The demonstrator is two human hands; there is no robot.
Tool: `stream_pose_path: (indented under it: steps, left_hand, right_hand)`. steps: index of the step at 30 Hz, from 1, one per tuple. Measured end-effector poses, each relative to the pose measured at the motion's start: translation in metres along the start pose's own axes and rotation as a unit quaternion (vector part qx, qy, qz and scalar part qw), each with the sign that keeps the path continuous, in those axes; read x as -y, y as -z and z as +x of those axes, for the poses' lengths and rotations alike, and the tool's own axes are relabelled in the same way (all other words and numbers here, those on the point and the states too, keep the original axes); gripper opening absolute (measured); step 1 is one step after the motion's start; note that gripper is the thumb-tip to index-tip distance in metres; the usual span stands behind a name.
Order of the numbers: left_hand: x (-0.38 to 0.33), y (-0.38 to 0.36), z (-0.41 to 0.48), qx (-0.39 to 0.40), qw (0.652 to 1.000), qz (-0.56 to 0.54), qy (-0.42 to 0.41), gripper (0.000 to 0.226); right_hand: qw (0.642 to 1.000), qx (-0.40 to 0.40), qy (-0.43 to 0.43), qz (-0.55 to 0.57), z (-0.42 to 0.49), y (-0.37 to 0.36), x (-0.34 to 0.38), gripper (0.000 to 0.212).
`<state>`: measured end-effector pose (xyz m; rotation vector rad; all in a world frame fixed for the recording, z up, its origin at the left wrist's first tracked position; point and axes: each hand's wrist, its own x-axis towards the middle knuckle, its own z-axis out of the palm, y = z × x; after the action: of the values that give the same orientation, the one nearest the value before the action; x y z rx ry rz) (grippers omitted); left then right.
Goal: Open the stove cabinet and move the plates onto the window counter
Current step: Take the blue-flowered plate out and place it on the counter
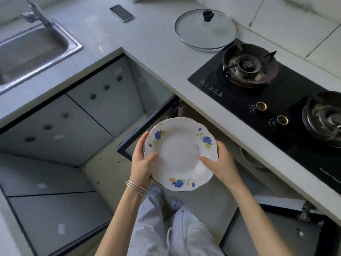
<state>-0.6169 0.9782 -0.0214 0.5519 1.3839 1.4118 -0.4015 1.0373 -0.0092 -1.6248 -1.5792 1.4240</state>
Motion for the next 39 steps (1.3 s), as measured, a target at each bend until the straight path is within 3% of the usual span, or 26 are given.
stream_pose_path:
  steps: [14,27,39]
  left_hand:
    - [-0.004,0.085,-0.039,-0.147,0.986,-0.061,-0.056,0.081]
    - [-0.035,0.213,-0.092,-0.303,0.940,-0.132,-0.084,0.074]
    - [-0.071,0.314,-0.130,-0.361,0.914,-0.146,-0.115,0.063]
  right_hand:
    - [0.988,0.128,0.058,-0.060,0.015,-0.079,0.038,0.051]
    - [0.953,0.255,0.123,-0.104,-0.001,-0.227,0.113,0.044]
    - [0.925,0.317,0.175,-0.115,-0.032,-0.343,0.164,0.041]
